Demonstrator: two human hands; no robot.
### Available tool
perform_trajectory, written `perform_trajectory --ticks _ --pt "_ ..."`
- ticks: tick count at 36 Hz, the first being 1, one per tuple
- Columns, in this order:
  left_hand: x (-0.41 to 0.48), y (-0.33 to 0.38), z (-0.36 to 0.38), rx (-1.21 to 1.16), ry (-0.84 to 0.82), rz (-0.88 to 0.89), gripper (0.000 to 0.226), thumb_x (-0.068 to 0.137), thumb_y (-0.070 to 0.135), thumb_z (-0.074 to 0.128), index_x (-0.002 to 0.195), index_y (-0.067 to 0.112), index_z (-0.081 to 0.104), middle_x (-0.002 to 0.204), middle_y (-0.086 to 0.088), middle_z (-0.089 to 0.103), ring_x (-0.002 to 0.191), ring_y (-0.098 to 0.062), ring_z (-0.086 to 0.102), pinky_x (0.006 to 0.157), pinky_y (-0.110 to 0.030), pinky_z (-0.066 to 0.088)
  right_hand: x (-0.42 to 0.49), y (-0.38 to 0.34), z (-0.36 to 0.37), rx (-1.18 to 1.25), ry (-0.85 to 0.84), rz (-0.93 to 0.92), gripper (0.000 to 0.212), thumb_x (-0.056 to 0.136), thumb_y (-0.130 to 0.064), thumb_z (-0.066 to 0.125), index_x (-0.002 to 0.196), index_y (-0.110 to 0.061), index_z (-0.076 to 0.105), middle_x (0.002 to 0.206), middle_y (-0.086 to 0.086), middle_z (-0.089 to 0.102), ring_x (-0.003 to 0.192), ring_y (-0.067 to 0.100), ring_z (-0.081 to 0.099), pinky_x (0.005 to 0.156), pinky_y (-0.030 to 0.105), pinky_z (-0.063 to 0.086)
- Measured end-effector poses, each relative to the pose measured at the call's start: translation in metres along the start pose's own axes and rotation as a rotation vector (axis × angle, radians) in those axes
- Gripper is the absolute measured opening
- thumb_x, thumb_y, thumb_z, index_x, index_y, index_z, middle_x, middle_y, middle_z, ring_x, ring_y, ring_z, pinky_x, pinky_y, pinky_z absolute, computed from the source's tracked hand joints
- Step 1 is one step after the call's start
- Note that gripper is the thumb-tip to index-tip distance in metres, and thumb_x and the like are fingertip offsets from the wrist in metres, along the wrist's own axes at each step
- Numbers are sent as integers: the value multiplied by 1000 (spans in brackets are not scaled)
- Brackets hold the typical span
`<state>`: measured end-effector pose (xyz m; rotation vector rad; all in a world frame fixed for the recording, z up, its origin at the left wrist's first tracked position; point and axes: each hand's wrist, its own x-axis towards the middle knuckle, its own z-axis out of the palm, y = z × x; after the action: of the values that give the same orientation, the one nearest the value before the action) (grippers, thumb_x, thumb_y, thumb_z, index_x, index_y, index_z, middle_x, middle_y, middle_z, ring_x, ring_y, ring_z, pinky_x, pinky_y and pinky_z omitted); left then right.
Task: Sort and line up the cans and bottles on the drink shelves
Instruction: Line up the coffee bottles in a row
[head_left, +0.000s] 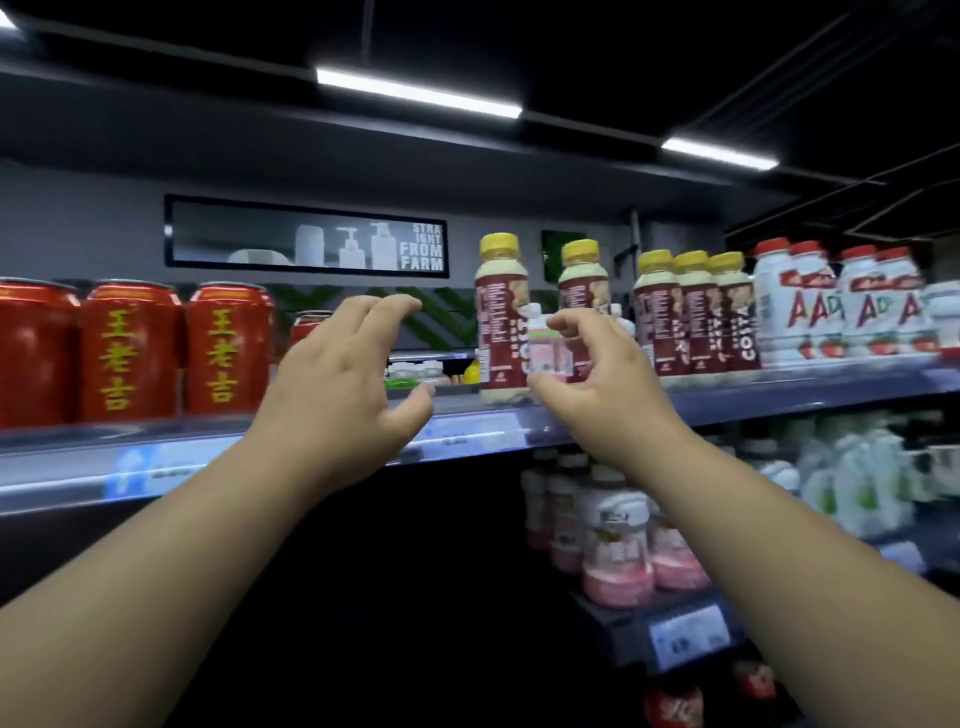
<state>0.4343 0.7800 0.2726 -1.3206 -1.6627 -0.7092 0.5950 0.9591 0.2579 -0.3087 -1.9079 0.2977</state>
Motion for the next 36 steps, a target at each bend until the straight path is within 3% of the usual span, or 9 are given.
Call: perform_trajectory --ticks 5,9,12,16,21,29,36 --pt "28 42 37 -70 -23 -130 75 86 43 67 147 34 26 144 2 41 124 -25 49 96 -41 43 16 56 -31 -41 -4 45 52 89 -28 69 136 -26 47 130 -4 47 109 10 44 89 27 35" --pt "48 67 61 -156 -19 -271 82 80 49 72 143 41 20 136 1 45 110 -24 57 90 -43 48 35 86 -37 -5 -92 114 66 88 -33 71 143 -27 35 139 2 45 112 17 46 88 32 36" --pt "61 75 71 -240 -33 -404 94 76 52 77 147 37 16 127 0 47 104 -23 57 89 -39 46 51 96 -32 54 -174 131 78 86 -37 72 148 -28 26 131 2 51 111 21 55 90 35 44" --pt "70 76 79 -184 -84 -477 102 72 53 81 148 33 14 120 -1 58 102 -24 61 85 -37 48 66 102 -23 66 -247 118 85 84 -38 70 149 -30 16 115 1 63 101 24 61 91 42 51" --pt "70 72 83 -129 -139 -488 98 73 51 80 147 33 18 123 0 64 102 -20 63 87 -37 51 75 113 -21 105 -266 63 90 80 -37 77 148 -28 19 109 -5 66 98 18 65 88 40 53" --pt "82 79 90 -195 -165 -464 93 77 42 79 147 34 19 98 14 59 86 -4 63 72 -26 50 84 112 -18 188 -298 -2 96 67 -46 87 141 -31 28 109 -8 66 94 13 67 86 41 57" --pt "74 78 99 -95 -96 -508 87 78 52 69 144 40 14 114 9 60 95 -13 62 83 -39 52 78 104 -3 233 -272 -69 97 68 -48 87 144 -31 29 120 -9 64 105 13 65 93 40 53"
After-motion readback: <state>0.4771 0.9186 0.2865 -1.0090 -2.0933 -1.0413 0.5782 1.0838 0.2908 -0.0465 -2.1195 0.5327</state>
